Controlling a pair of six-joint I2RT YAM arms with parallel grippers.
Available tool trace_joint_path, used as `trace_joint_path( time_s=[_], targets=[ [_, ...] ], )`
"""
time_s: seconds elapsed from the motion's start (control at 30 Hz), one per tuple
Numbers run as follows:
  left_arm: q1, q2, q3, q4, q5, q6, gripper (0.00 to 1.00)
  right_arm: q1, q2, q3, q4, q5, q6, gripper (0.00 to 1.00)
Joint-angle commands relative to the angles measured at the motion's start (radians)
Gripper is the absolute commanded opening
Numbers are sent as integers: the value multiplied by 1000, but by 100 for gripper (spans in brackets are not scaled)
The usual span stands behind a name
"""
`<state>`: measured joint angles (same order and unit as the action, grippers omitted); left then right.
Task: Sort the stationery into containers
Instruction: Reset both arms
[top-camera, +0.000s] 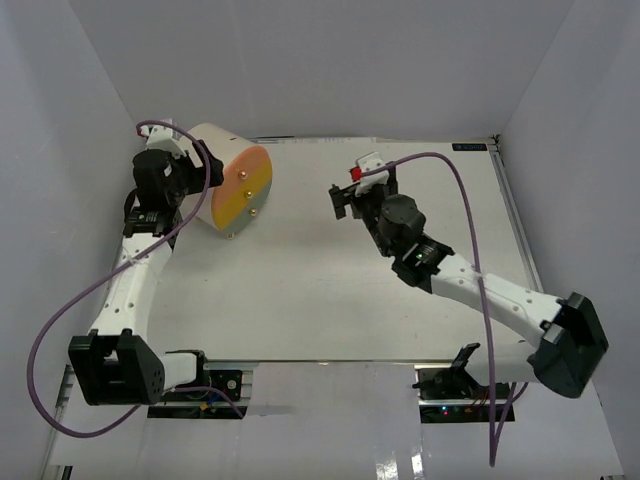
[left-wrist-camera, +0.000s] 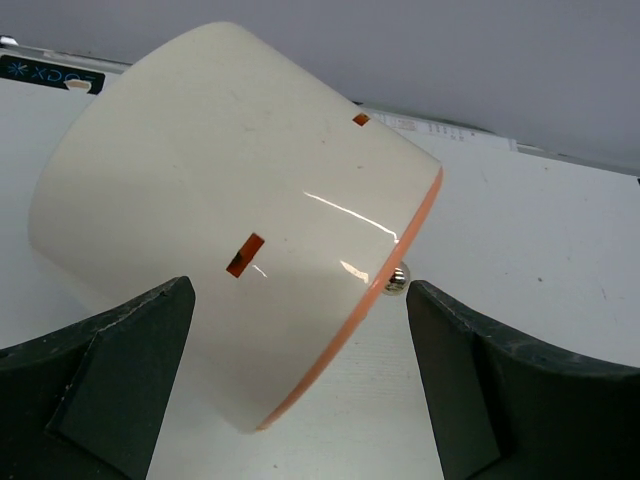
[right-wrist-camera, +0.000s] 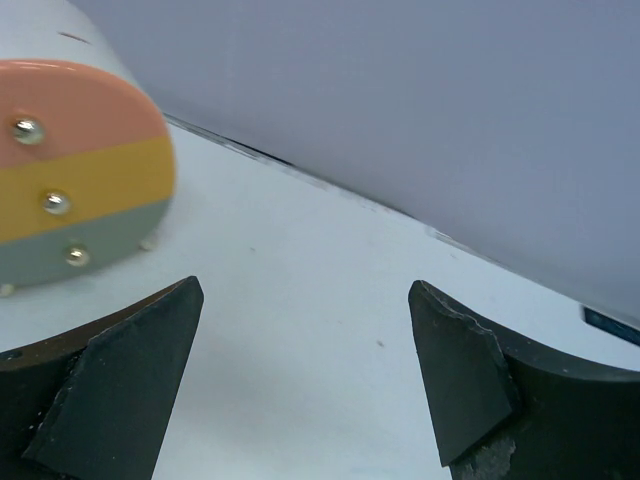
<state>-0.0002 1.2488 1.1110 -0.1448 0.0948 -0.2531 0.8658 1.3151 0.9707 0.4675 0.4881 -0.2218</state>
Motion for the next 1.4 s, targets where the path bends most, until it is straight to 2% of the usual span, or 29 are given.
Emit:
trace_joint_path(
  time_s=[0.0, 0.03, 0.2, 0.37, 0.53, 0.83, 0.9, 1.37],
  targets=[
    [-1, -132, 84, -89, 13, -11, 98, -10, -163, -9, -180, 197, -24, 90],
    [-1, -149, 95, -113, 11, -9, 98, -10, -195, 2, -285, 234, 2, 90],
    [-1, -305, 107, -258, -9, 11, 98, -10, -468, -4, -508, 337, 59, 90],
    [-27, -462, 73, -384, -46, 5, 98, -10, -660, -32, -633, 343, 101, 90],
    [-72, -626, 47, -487, -127, 8, 98, -10, -838, -105, -649, 360, 70, 90],
    [-127, -778, 17, -604, -250, 35, 98, -10, -938, -161, -647, 353, 49, 90],
    [-138, -802, -37, -615, -271, 28, 98, -10, -944, -178, -624, 356, 30, 90],
    [-141, -828, -138, -585, -244, 6, 98, -10, -939, -207, -602, 345, 21, 90]
  ],
)
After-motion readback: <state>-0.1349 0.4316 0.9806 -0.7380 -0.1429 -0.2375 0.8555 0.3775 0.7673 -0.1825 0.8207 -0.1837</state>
